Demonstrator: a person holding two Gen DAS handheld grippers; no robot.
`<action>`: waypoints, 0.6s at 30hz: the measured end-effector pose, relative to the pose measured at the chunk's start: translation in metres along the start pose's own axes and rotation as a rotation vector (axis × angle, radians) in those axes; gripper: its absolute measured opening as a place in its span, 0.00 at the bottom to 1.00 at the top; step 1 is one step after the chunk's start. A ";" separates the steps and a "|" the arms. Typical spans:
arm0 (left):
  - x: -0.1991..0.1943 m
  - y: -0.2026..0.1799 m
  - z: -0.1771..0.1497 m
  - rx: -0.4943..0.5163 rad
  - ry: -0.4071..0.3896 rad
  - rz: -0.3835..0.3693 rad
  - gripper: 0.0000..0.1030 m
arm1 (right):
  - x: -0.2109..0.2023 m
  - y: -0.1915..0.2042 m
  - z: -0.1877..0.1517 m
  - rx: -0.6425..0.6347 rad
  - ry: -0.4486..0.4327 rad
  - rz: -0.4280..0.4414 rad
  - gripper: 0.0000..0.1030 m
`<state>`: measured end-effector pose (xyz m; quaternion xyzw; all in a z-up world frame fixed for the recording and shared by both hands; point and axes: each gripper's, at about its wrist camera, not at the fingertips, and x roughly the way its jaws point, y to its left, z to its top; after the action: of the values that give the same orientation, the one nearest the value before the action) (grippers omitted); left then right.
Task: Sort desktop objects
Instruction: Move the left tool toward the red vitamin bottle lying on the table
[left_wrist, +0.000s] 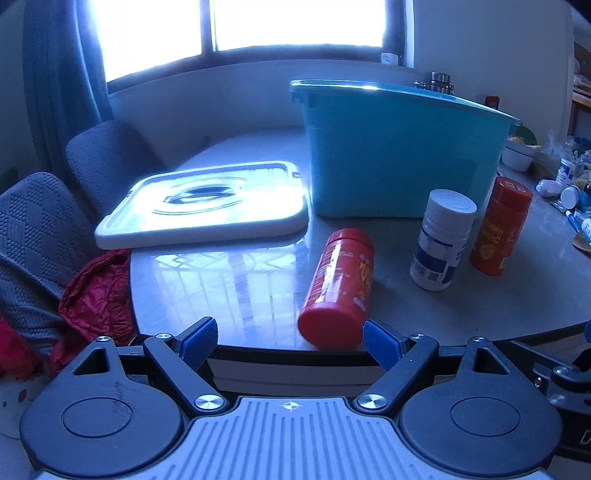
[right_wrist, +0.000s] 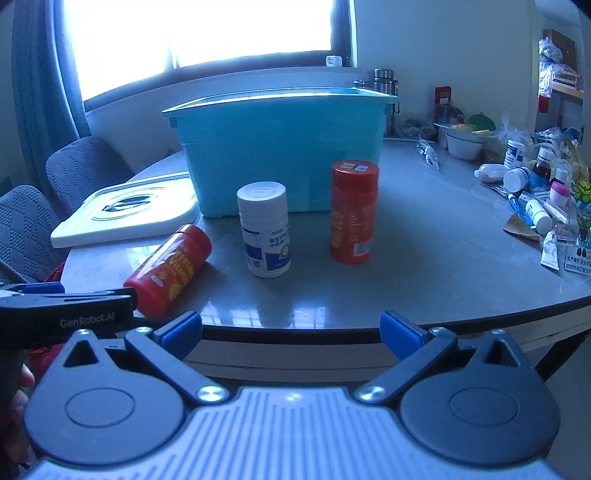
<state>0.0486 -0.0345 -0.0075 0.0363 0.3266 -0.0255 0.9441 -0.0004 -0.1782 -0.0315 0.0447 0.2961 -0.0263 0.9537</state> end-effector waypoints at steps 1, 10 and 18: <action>0.001 -0.001 0.001 0.001 0.000 -0.003 0.85 | 0.001 -0.001 0.000 -0.002 0.001 -0.001 1.00; 0.013 -0.008 0.004 0.002 -0.004 -0.015 0.85 | 0.009 -0.008 0.002 0.019 0.005 -0.016 1.00; 0.026 -0.014 0.006 -0.007 -0.008 -0.024 0.85 | 0.018 -0.012 0.004 0.017 0.003 -0.031 1.00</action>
<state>0.0717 -0.0492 -0.0196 0.0289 0.3233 -0.0360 0.9452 0.0158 -0.1906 -0.0393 0.0482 0.2979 -0.0434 0.9524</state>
